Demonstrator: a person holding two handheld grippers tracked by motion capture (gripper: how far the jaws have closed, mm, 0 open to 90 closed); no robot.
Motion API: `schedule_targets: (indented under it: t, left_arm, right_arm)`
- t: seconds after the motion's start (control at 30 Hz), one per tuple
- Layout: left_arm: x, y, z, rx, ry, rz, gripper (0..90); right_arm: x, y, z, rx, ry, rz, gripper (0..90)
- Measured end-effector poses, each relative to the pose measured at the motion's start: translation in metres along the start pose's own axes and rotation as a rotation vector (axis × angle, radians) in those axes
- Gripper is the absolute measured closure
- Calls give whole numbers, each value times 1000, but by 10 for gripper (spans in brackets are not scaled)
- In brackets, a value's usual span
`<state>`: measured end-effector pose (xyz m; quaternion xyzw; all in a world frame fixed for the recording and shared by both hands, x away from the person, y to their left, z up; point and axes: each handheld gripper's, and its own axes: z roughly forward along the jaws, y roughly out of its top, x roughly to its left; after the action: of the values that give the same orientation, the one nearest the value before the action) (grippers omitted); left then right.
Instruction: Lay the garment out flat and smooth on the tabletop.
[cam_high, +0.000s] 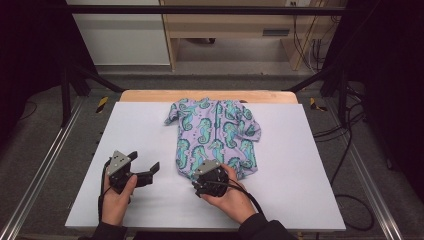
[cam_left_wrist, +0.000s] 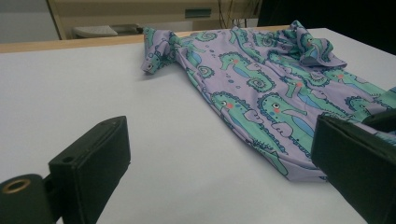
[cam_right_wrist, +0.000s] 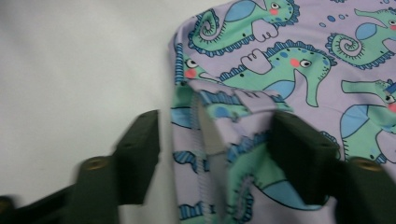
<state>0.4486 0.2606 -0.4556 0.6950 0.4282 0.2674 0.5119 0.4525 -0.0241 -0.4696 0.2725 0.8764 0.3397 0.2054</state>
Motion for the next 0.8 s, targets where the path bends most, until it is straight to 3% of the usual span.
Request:
schedule_targets:
  t: [0.1, 0.23, 0.33, 0.47, 0.8]
  left_arm:
    - [0, 0, 0, 0, -1, -1, 50]
    - [0, 0, 0, 0, -1, 0, 50]
    - [0, 1, -1, 0, 0, 1, 50]
    - [0, 1, 0, 1, -2, 1, 50]
    - [-7, 1, 2, 18, -19, 15, 52]
  right_arm:
    - [-4, -1, -3, 14, 13, 15, 648]
    - [-9, -3, -10, -4, 27, 34, 810]
    - [-14, -7, -18, -23, 47, 76, 844]
    - [-22, -15, -33, -66, 38, 112, 852]
    - [-37, -48, -90, -120, 7, 159, 854]
